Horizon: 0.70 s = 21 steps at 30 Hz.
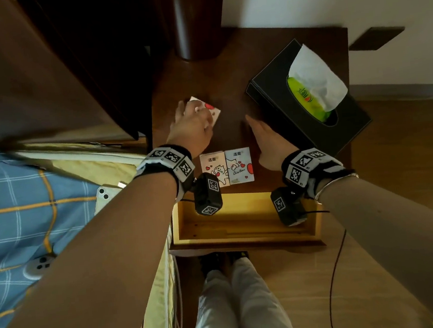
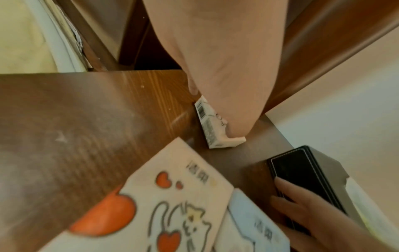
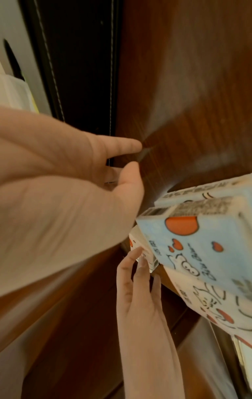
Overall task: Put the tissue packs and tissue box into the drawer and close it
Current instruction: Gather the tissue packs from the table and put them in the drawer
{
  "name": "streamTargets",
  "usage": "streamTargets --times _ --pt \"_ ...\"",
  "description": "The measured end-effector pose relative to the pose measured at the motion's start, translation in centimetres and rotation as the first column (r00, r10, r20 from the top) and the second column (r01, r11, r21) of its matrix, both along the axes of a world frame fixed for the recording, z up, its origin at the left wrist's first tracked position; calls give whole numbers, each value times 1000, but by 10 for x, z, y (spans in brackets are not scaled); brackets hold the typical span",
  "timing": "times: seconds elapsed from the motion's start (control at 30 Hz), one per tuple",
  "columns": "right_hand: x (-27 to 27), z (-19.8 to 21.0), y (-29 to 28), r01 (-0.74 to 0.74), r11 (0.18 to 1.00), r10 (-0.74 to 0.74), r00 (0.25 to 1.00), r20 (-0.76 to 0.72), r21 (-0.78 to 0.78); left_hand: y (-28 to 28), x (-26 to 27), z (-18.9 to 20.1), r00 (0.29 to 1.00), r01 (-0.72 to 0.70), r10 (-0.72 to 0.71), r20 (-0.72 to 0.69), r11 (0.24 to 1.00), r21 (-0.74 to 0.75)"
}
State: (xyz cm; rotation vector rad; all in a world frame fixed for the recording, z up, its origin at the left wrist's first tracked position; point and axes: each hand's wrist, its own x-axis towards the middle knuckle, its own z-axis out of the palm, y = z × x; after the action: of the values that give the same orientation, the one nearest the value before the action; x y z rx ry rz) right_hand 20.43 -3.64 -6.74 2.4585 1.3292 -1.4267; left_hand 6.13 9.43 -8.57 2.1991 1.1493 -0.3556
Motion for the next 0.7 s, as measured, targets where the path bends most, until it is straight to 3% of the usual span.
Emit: streamTargets --times 0.2,0.4,0.57,0.7 --pt "1 0 -2 13 1000 -13 1000 10 11 -8 6 -13 983 -183 182 18 982 45" --pt "-3 -1 -7 22 1000 -22 1000 3 12 -2 10 -14 985 -143 150 -83 986 84" --pt "-11 5 -13 52 999 -52 999 15 5 -4 -15 3 973 -228 228 37 974 -1" --pt "-19 12 -21 109 994 -109 994 11 17 -22 -31 24 984 -150 146 105 988 26"
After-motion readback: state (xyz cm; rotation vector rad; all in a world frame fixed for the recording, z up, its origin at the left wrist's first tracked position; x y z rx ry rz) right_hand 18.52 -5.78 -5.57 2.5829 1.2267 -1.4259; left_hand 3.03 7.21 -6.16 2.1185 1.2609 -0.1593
